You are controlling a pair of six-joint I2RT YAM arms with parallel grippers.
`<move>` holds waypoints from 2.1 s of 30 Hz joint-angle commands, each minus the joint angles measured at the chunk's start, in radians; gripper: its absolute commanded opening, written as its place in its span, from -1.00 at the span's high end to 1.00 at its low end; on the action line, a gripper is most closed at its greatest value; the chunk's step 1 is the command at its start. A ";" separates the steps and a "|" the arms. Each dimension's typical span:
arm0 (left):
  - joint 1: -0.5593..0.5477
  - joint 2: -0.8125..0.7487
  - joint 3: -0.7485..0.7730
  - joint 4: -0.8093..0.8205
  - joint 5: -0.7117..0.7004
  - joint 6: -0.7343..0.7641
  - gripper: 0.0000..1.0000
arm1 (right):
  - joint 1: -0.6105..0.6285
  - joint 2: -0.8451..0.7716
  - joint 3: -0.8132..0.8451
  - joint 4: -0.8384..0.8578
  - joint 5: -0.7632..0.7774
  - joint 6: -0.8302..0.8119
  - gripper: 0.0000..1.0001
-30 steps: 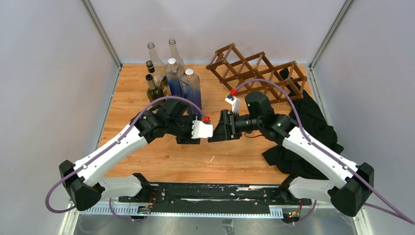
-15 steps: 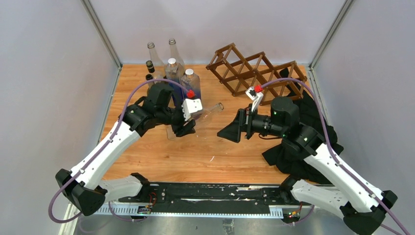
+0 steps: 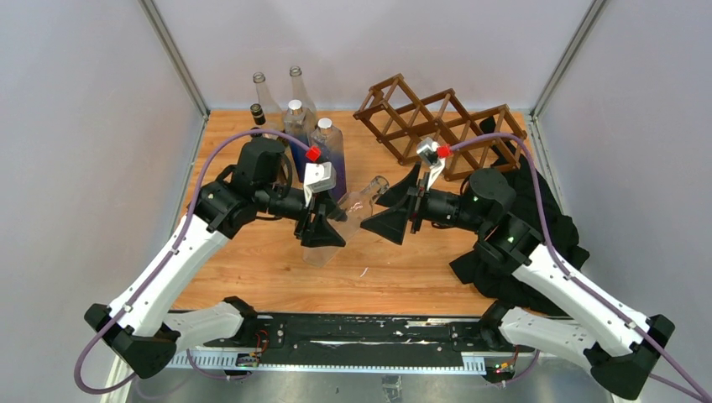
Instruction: Take the wine bottle off the wine rack
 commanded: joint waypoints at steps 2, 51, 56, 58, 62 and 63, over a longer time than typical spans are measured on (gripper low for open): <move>0.005 -0.041 0.018 0.086 0.108 -0.079 1.00 | 0.097 0.035 0.000 0.158 -0.010 -0.079 -0.97; 0.666 0.120 0.175 -0.129 -0.476 -0.025 -1.00 | -0.179 0.756 0.505 -0.003 0.431 -0.547 1.00; 0.736 0.108 0.146 -0.112 -0.454 -0.009 -1.00 | -0.204 0.869 0.593 -0.002 0.429 -0.540 1.00; 0.755 0.111 0.138 -0.112 -0.450 0.004 -1.00 | -0.211 0.908 0.625 -0.002 0.424 -0.540 1.00; 0.770 0.110 0.125 -0.108 -0.442 0.018 -1.00 | -0.217 0.980 0.695 -0.014 0.406 -0.540 1.00; 0.770 0.109 0.122 -0.105 -0.439 0.017 -1.00 | -0.218 0.998 0.712 -0.016 0.404 -0.540 1.00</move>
